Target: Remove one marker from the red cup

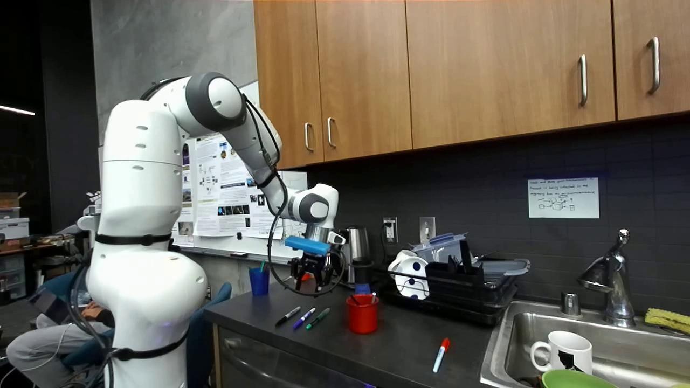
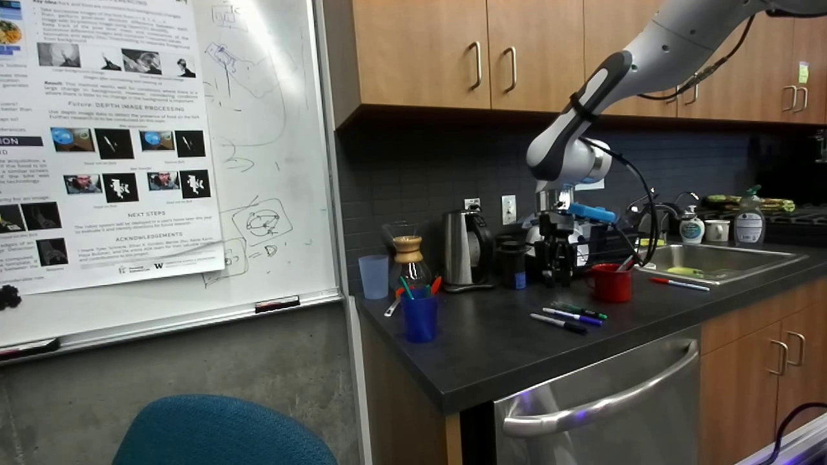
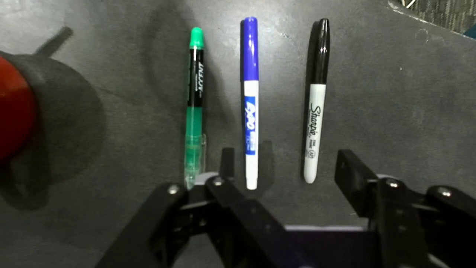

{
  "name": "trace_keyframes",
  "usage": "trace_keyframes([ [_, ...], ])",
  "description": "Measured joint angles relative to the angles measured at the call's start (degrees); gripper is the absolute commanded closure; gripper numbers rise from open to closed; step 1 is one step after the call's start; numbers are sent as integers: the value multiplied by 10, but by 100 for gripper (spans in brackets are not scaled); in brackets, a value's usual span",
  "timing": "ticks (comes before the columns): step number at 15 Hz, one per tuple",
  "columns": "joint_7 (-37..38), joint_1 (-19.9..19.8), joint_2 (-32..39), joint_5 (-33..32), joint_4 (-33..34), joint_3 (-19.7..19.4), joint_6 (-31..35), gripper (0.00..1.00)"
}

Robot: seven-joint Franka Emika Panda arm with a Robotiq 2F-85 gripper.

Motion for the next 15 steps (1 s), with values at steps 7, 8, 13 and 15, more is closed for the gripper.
trace_keyframes([
  [7, 30, -20, -24, 0, 0, -13, -1, 0],
  [8, 38, -24, -32, 0, -2, -15, -1, 0],
  [13, 81, -35, -70, -13, -17, -26, -3, 0],
  [15, 90, -36, -84, -18, -26, -27, -3, 0],
])
